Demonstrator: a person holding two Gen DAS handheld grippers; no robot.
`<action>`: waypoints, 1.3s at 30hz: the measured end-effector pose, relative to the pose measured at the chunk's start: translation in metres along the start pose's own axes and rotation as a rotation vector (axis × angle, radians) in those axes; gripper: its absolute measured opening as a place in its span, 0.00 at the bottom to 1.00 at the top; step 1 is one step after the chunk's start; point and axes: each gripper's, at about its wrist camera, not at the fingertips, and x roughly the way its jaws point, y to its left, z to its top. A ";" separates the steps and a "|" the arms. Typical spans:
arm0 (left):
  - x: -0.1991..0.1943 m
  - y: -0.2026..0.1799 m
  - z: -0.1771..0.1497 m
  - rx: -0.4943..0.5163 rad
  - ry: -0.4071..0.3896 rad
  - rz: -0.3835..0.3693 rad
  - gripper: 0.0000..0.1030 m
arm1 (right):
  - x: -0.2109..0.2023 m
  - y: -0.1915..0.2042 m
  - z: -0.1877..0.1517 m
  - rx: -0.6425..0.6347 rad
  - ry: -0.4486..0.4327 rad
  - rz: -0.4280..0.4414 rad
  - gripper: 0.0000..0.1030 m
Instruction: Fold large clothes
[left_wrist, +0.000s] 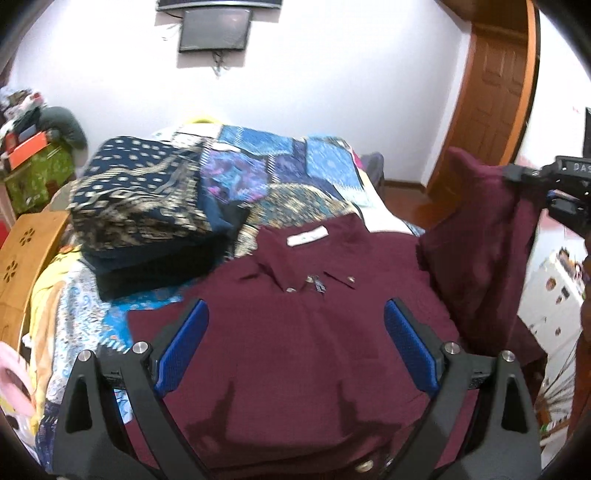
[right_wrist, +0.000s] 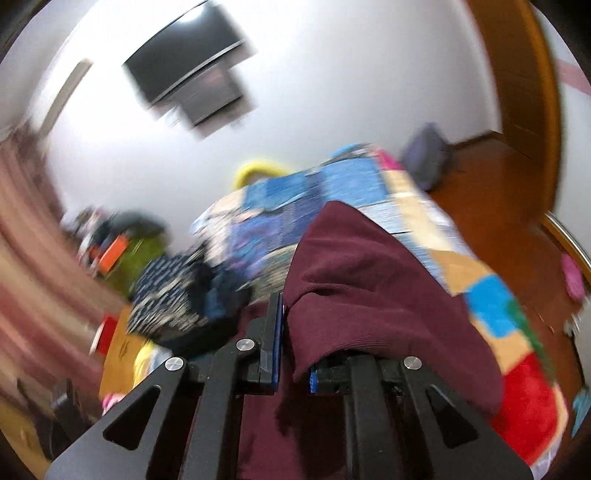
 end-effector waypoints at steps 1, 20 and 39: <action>-0.007 0.009 -0.001 -0.016 -0.014 0.009 0.93 | 0.011 0.015 -0.006 -0.029 0.031 0.033 0.09; -0.037 0.065 -0.029 -0.087 0.006 0.137 0.93 | 0.133 0.059 -0.130 -0.233 0.533 0.007 0.18; 0.007 -0.065 0.003 0.231 0.049 0.070 0.93 | 0.003 -0.010 -0.081 -0.280 0.111 -0.185 0.54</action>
